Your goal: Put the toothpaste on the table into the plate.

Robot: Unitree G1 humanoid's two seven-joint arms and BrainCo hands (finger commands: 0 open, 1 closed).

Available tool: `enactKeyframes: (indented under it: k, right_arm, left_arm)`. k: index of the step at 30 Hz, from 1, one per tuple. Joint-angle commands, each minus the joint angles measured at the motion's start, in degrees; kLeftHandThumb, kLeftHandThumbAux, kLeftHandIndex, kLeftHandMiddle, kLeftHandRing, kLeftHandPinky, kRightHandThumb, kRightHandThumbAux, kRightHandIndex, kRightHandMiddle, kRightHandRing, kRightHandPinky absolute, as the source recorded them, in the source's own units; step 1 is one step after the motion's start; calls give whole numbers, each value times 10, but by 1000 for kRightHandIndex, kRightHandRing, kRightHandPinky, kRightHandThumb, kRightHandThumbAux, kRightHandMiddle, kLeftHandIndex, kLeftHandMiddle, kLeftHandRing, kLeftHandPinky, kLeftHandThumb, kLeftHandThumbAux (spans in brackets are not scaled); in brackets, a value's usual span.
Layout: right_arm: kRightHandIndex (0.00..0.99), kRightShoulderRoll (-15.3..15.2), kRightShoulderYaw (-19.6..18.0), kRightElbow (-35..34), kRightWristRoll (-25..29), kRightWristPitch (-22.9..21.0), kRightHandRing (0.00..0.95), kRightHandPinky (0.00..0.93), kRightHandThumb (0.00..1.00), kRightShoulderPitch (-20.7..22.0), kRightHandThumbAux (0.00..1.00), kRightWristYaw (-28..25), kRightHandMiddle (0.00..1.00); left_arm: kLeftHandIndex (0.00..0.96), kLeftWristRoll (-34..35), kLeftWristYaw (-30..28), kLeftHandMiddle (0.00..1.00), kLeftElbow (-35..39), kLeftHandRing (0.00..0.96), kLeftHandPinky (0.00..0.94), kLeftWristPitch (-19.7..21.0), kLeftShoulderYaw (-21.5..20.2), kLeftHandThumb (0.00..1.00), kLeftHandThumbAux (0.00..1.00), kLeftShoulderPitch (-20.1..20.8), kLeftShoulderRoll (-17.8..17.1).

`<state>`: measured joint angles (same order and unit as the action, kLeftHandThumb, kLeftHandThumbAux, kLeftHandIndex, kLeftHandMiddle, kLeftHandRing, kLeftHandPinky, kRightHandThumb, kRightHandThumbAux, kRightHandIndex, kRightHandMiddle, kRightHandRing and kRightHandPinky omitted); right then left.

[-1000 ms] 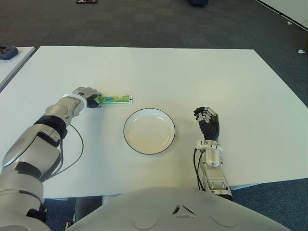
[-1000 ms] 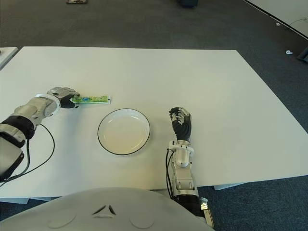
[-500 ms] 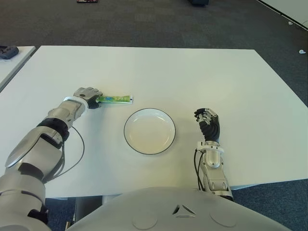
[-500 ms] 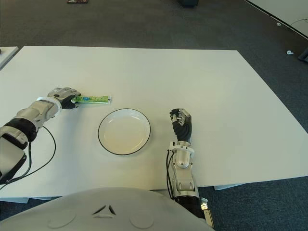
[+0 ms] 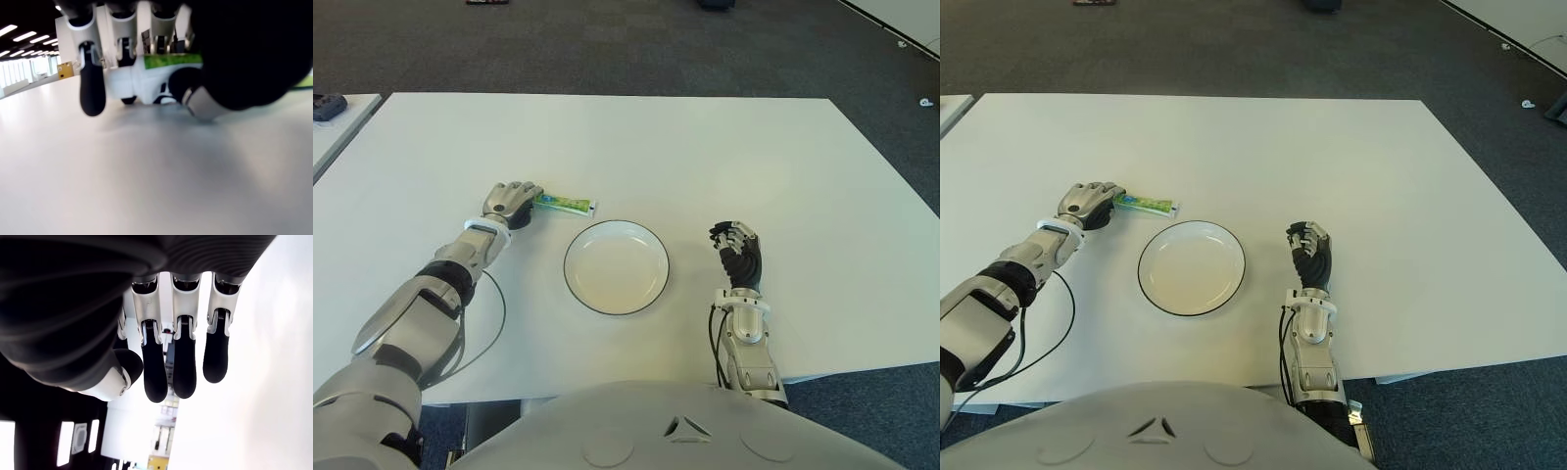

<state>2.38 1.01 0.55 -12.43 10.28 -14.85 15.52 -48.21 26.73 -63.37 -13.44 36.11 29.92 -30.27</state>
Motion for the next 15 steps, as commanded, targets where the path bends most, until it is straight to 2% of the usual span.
enactKeyframes:
  k: [1, 15]
  right_arm:
    - [427, 3, -2, -2, 4, -3, 473, 490, 703, -2, 733, -1, 498]
    - [428, 1, -1, -2, 8, -4, 473, 476, 703, -2, 733, -4, 502]
  left_arm:
    - [439, 8, 5, 823, -15, 823, 843, -20, -2, 707, 710, -12, 16]
    - [438, 7, 17, 833, -24, 835, 827, -22, -2, 706, 714, -8, 18]
